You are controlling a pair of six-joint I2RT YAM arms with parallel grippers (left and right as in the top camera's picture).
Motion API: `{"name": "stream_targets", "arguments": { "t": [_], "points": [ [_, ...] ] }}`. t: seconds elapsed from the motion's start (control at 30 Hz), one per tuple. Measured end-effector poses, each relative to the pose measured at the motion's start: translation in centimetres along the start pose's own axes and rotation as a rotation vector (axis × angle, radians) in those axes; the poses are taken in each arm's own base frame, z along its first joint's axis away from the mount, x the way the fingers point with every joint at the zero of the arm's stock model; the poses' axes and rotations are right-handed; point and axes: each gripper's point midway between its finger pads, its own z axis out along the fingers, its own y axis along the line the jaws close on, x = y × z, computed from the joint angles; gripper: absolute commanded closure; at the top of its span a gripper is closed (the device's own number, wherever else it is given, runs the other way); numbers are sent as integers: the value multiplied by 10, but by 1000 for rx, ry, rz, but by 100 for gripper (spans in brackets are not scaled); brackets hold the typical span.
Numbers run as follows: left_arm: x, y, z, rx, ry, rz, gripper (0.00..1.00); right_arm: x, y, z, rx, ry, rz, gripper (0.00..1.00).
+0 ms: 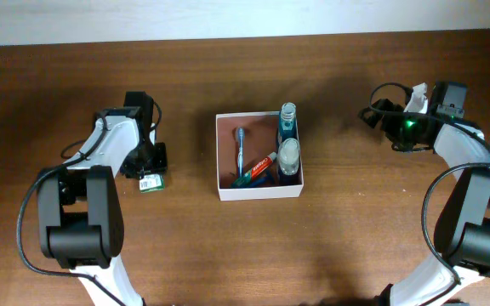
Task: Pack container
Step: 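Move the left gripper to the Dettol soap bar and grasp it, then carry the Dettol bar right and lower it into the box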
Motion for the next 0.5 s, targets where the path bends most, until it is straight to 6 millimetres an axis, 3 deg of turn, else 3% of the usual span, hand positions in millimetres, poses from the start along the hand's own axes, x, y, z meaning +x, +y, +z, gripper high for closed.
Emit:
{"name": "stream_targets", "arguments": {
  "t": [0.17,0.3,0.37,0.5],
  "points": [
    [-5,-6,-6,37,-7,-1,60,0,0,0,0,0,1,2],
    [-21,-23,-25,127,-51,0,62,0,0,0,0,0,0,2],
    [-31,-36,-45,182,-99,14,62,0,0,0,0,0,0,2],
    [-40,-75,-105,254,-245,98,66,0,0,0,0,0,0,2]
  ]
}}
